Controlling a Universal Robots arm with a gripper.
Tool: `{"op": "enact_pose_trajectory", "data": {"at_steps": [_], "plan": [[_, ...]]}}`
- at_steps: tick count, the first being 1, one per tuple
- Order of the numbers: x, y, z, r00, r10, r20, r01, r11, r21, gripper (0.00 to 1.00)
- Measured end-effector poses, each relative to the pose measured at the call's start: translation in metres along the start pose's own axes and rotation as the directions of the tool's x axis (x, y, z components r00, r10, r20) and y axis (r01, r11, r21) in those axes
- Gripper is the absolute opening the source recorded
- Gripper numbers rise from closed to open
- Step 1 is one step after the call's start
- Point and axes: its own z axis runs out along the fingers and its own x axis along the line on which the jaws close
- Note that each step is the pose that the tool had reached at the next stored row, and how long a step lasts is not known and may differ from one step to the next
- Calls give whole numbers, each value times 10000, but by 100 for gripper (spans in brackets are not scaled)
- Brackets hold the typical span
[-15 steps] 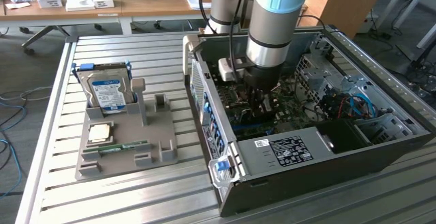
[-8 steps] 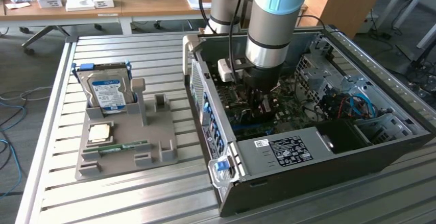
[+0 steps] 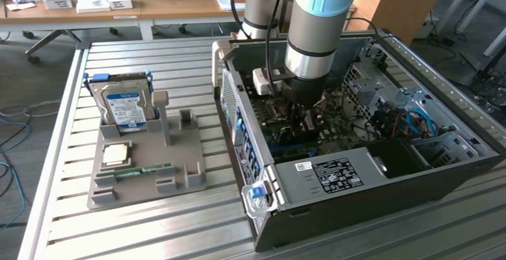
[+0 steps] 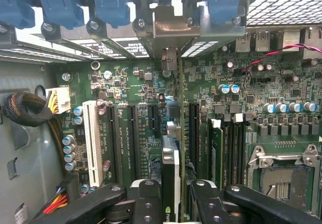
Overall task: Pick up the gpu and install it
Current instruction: 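Insert the gpu into the slot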
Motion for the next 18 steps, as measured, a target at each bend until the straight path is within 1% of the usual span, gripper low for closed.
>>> {"op": "enact_pose_trajectory", "data": {"at_steps": [7, 8, 10, 11, 15, 16, 18], "plan": [[0, 1, 1, 10000, 2, 3, -2, 10000, -2, 27], [-3, 5, 7, 10000, 12, 23, -12, 10000, 0, 28], [-1, 3, 2, 10000, 7, 5, -7, 10000, 2, 28], [0, 0, 1, 10000, 0, 3, 0, 10000, 1, 34], [0, -1, 0, 10000, 0, 0, 0, 10000, 0, 34], [0, -8, 0, 10000, -1, 0, 1, 10000, -6, 34], [-2, -30, -2, 10000, 0, -3, 0, 10000, -43, 34]]}}
